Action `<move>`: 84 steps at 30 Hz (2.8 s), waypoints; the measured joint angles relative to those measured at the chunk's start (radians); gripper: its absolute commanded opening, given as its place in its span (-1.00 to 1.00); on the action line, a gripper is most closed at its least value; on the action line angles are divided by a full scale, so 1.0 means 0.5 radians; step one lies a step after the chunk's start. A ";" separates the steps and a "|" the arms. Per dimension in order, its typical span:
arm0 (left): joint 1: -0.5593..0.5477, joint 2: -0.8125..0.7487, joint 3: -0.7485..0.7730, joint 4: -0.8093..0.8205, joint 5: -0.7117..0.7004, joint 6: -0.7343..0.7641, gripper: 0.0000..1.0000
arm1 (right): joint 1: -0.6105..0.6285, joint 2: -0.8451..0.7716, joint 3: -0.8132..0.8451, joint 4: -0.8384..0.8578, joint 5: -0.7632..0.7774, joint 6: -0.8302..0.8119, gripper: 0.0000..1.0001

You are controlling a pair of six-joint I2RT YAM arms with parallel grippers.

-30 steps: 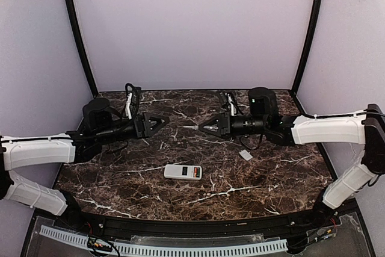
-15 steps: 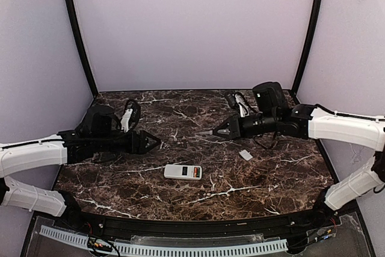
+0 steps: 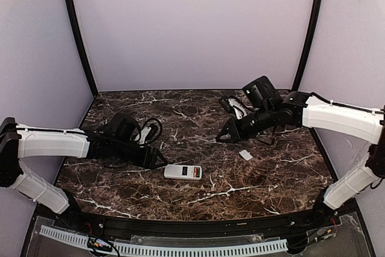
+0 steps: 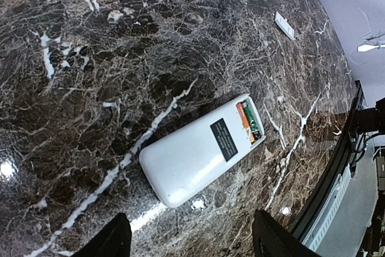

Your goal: Unload the batteries from the remote control

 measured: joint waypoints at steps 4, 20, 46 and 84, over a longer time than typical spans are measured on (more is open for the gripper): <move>-0.053 0.129 0.095 -0.050 -0.001 0.005 0.38 | 0.050 0.119 0.072 -0.115 0.008 -0.031 -1.00; -0.211 0.456 0.333 -0.280 -0.147 0.005 0.36 | 0.275 0.443 0.314 -0.388 0.188 -0.098 -1.00; -0.212 0.517 0.333 -0.253 -0.198 -0.101 0.19 | 0.296 0.739 0.442 -0.442 0.300 -0.154 -1.00; -0.214 0.625 0.346 -0.217 -0.175 -0.105 -0.10 | 0.327 0.958 0.704 -0.691 0.339 -0.405 -1.00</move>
